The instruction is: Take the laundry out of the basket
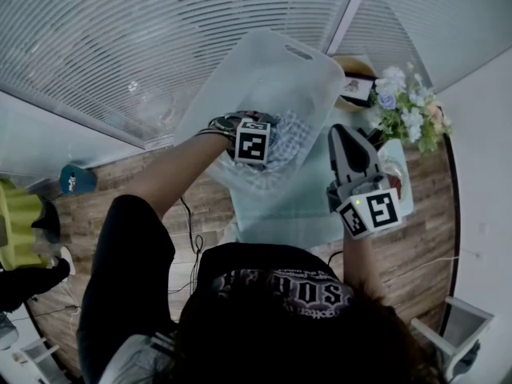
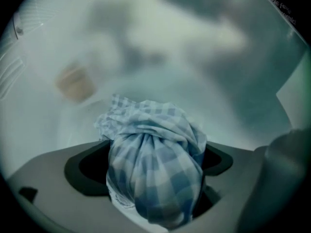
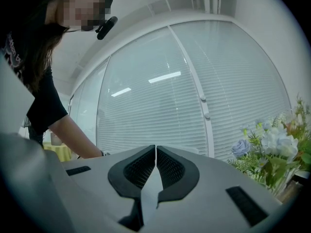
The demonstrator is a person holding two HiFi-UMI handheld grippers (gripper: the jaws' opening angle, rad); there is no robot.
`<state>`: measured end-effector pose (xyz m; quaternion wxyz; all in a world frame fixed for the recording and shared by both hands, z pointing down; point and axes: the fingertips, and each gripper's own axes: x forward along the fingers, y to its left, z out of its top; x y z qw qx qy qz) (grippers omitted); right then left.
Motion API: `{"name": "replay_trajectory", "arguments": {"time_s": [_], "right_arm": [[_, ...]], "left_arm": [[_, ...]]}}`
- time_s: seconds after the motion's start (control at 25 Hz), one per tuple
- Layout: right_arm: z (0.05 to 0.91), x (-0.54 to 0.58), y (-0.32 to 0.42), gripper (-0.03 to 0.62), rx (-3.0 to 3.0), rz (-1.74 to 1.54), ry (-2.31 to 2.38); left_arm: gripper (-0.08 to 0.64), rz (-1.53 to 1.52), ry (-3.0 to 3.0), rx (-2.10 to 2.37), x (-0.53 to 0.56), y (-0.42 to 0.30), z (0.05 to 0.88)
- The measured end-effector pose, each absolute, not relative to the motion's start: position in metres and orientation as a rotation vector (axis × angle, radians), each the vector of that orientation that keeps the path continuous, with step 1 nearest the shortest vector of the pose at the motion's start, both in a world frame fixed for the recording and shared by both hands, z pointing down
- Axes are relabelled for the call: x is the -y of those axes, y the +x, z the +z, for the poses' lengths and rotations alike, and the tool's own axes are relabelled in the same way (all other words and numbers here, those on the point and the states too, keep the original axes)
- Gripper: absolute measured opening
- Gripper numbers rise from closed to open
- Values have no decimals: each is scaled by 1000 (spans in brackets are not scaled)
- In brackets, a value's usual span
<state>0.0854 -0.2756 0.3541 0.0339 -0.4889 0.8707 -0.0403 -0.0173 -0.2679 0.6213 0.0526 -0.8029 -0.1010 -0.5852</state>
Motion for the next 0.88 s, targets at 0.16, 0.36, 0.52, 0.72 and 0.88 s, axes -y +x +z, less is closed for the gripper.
{"name": "replay_trajectory", "arguments": {"time_s": [0.16, 0.36, 0.52, 0.72, 0.88], "right_arm": [[354, 277, 86, 31, -2682, -121, -1503], [355, 277, 85, 31, -2688, -122, -1498], [355, 277, 83, 31, -2702, -105, -1496], [354, 277, 83, 31, -2708, -98, -1491], [353, 277, 84, 31, -2705, -97, -1491]], "left_arm": [[532, -1768, -2456, 313, 268, -14, 621], [532, -1748, -2470, 329, 269, -11, 617], [521, -1721, -2471, 345, 271, -8, 613], [445, -1724, -2469, 351, 272, -7, 608], [403, -1732, -2477, 353, 270, -8, 605]]}}
